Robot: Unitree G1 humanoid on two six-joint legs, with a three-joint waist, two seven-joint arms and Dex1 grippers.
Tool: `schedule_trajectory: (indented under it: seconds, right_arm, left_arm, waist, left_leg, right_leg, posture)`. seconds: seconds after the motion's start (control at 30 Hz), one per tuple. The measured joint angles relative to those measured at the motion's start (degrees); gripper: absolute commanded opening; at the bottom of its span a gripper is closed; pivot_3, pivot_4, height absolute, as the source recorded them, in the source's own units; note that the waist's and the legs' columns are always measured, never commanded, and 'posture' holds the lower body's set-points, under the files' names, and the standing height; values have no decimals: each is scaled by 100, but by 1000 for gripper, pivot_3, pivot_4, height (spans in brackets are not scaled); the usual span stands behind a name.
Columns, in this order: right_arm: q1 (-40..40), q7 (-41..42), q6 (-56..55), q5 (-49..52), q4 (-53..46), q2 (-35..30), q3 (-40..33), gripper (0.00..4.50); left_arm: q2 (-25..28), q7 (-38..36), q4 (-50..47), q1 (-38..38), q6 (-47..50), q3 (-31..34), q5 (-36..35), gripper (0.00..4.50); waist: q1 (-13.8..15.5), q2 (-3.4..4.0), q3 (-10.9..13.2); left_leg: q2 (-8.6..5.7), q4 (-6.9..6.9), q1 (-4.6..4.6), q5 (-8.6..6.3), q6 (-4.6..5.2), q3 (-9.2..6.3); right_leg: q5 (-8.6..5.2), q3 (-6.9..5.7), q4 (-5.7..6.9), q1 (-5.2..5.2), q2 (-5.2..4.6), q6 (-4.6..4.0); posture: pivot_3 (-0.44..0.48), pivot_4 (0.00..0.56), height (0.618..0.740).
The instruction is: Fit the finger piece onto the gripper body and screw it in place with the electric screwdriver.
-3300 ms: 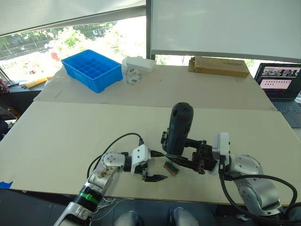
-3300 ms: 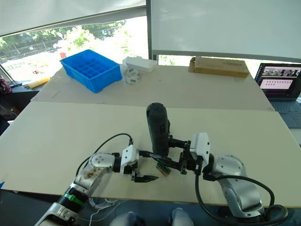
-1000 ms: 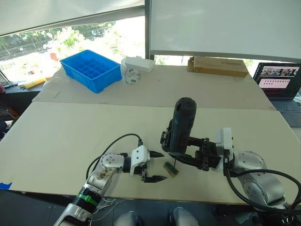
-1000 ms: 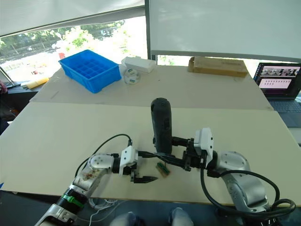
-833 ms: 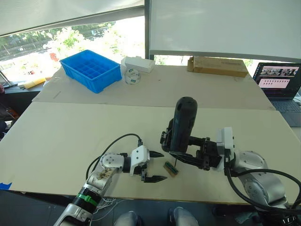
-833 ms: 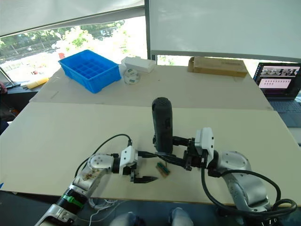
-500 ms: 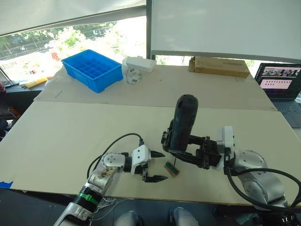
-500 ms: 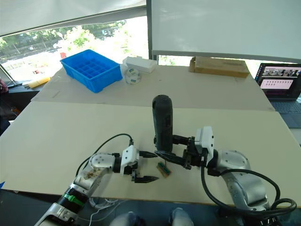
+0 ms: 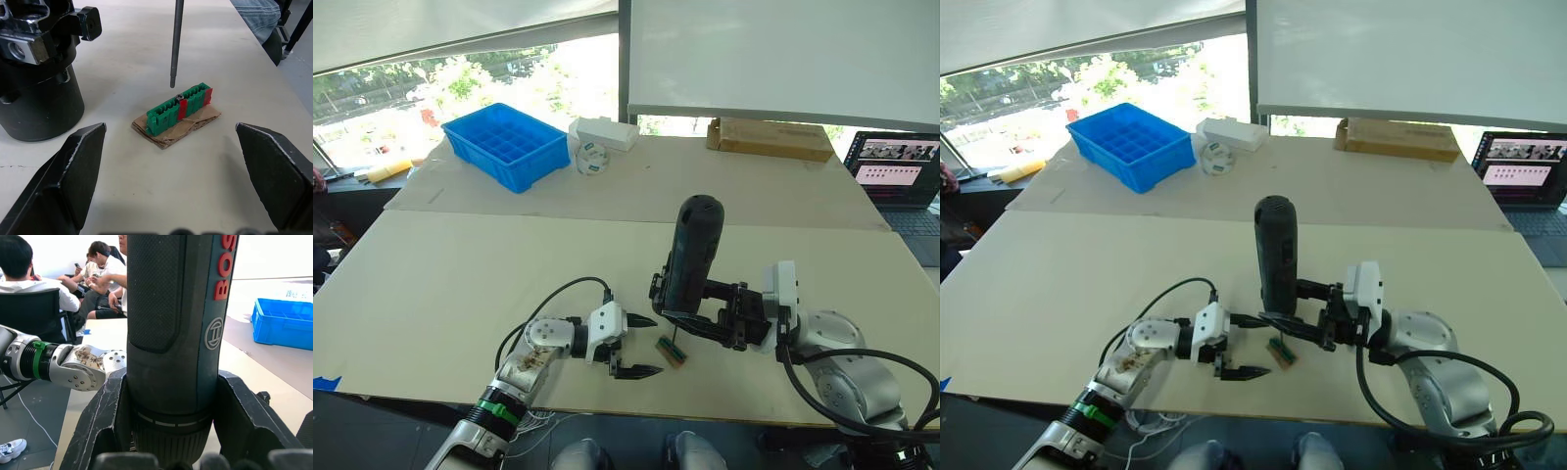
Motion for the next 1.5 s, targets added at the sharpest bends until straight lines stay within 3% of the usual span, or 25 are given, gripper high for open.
schedule_trajectory:
  seconds: [1.5]
  right_arm:
    - [76,97,-73,-66,114,19,58,1911]
  left_arm:
    - [-1,29,-38,6,48,-2,0,4478]
  waist:
    - [1,0,0]
  left_leg:
    - [0,0,-1,-3,4,-2]
  right_leg:
    - [0,1,-1,0,-14,0]
  posture:
    - [0,150,740]
